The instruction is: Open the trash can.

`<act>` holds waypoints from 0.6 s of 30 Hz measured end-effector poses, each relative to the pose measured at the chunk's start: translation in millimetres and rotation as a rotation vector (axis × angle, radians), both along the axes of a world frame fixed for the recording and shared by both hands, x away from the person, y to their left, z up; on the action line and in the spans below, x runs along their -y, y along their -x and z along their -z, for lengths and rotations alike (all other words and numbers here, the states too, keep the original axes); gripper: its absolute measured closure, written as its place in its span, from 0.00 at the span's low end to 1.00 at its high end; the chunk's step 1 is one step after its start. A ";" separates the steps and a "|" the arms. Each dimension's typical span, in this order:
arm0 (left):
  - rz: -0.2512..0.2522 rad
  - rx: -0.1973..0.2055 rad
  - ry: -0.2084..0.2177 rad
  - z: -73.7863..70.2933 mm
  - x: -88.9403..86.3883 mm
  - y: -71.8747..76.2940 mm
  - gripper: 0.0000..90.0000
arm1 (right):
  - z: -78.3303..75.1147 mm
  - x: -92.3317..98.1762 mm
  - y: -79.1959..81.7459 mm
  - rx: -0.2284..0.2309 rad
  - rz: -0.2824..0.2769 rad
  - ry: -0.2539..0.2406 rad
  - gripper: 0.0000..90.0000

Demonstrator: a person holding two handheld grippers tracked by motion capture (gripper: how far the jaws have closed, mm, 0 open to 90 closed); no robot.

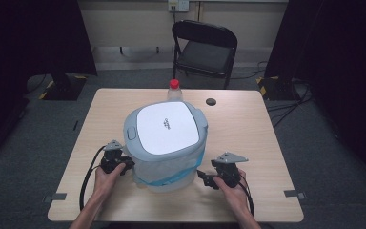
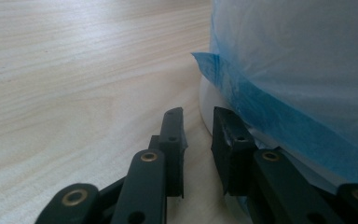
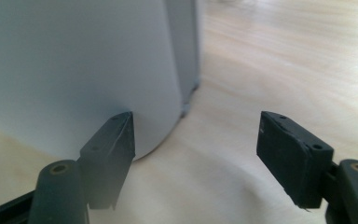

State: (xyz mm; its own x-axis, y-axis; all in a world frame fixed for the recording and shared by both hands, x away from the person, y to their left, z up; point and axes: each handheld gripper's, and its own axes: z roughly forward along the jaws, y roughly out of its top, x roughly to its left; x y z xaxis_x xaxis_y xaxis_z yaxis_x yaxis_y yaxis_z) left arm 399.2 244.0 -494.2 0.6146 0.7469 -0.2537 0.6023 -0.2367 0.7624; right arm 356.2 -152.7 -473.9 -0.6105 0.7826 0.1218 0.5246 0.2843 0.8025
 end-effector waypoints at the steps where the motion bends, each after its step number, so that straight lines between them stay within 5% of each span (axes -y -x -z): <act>1: 0.010 -0.003 -0.006 -0.3 -0.7 1.3 0.82 | -0.2 0.6 -2.8 -0.003 0.003 0.001 0.32; 9: 0.065 -0.014 -0.008 1.4 2.0 19.6 0.79 | -3.5 4.6 -26.1 0.022 0.027 -0.033 0.45; 12: 0.099 -0.018 -0.018 0.0 2.1 25.3 0.79 | -6.5 0.7 -31.0 0.039 0.042 -0.006 0.51; 15: 0.154 -0.031 -0.020 -0.2 -2.7 27.9 0.65 | -7.2 0.4 -31.0 0.067 0.064 0.015 0.46; 18: 0.109 -0.024 -0.057 -0.4 -6.9 23.7 0.61 | -10.0 6.2 -25.2 0.057 0.062 -0.014 0.44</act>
